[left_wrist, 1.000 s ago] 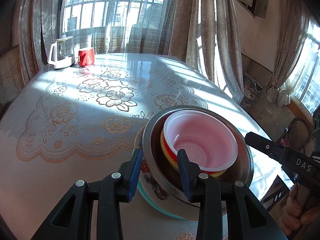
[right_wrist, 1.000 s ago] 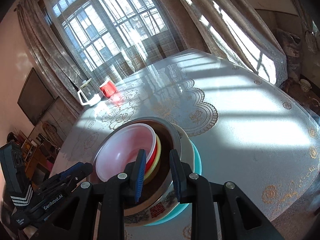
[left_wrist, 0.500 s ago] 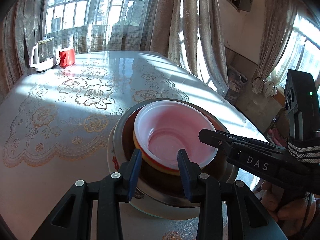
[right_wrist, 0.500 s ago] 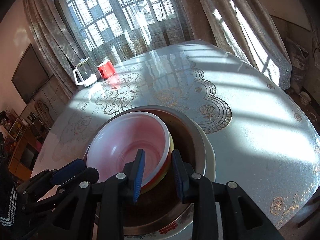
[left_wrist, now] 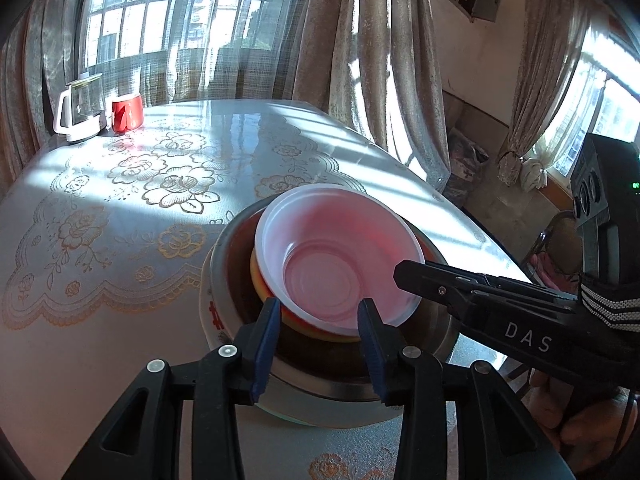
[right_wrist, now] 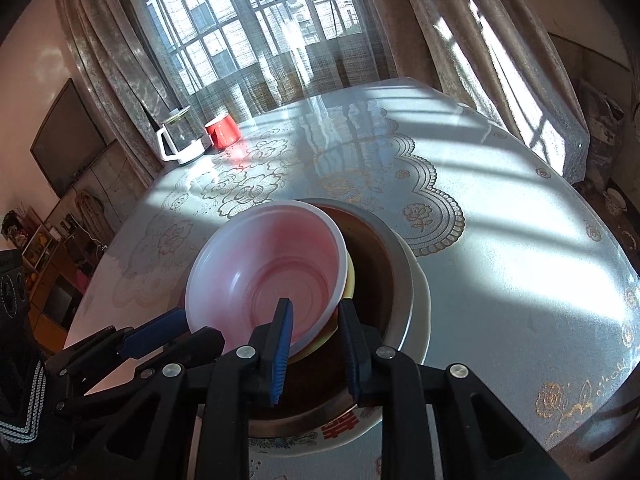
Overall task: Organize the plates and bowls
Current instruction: 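Lower the steel basin onto the plate stack with the right gripper, then open the right gripper and withdraw from the basin rim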
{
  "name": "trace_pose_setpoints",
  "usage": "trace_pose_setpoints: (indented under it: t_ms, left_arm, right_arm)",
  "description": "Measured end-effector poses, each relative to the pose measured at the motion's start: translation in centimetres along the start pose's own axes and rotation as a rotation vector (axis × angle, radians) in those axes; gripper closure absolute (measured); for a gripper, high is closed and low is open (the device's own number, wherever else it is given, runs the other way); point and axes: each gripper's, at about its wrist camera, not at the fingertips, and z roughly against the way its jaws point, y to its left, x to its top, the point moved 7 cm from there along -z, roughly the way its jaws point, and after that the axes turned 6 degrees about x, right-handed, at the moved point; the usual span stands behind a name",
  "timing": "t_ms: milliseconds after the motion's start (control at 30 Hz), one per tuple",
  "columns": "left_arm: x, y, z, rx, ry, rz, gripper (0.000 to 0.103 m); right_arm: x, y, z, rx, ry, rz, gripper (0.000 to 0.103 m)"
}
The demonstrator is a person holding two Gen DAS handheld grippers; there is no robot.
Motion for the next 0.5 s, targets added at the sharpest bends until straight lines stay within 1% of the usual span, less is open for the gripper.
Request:
trace_pose_setpoints:
  t_ms: [200, 300, 500]
  left_arm:
    - [-0.1, -0.5, 0.6, -0.008, -0.006, -0.008, 0.06]
    - [0.0, -0.6, 1.1, -0.004, -0.018, -0.009, 0.057]
    - [0.0, -0.5, 1.9, 0.01, -0.035, -0.007, 0.056]
  right_arm:
    - [-0.1, 0.2, 0.5, 0.016, -0.005, -0.016, 0.08]
    - [0.0, 0.1, 0.8, 0.022, -0.013, -0.03, 0.08]
    - [-0.1, 0.0, 1.0, 0.017, -0.015, -0.038, 0.08]
